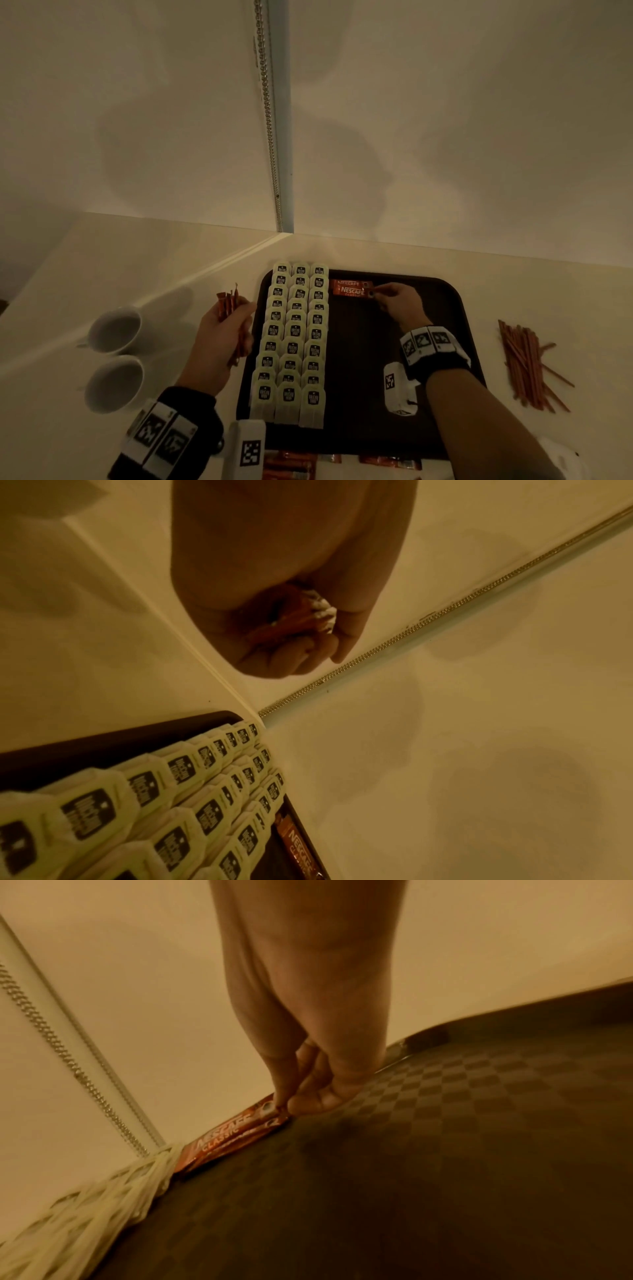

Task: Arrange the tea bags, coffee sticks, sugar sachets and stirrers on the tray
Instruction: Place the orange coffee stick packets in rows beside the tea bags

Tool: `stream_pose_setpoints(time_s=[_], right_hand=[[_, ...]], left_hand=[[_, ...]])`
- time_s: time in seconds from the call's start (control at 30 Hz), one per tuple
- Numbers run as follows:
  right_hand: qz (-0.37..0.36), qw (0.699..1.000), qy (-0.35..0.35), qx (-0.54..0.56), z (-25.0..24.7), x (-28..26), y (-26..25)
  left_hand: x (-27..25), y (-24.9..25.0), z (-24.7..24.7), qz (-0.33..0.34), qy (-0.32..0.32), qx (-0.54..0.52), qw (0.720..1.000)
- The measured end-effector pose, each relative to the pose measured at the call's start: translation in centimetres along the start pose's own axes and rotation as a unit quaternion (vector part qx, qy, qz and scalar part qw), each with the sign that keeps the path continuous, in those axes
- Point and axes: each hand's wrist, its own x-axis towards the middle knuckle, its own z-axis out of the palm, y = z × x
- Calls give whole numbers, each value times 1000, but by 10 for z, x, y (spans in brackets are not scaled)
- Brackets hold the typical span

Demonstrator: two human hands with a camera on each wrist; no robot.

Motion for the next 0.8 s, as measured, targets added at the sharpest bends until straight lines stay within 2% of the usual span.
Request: stream_pose_setpoints(time_s=[0.53, 0.8], right_hand=[[-24, 995, 66, -65, 17, 16, -4], [-5, 993, 81, -83, 18, 15, -8]], left_hand=[[2, 2, -3, -11, 10, -8, 1000], [-6, 6, 9, -26, -29, -55, 998]])
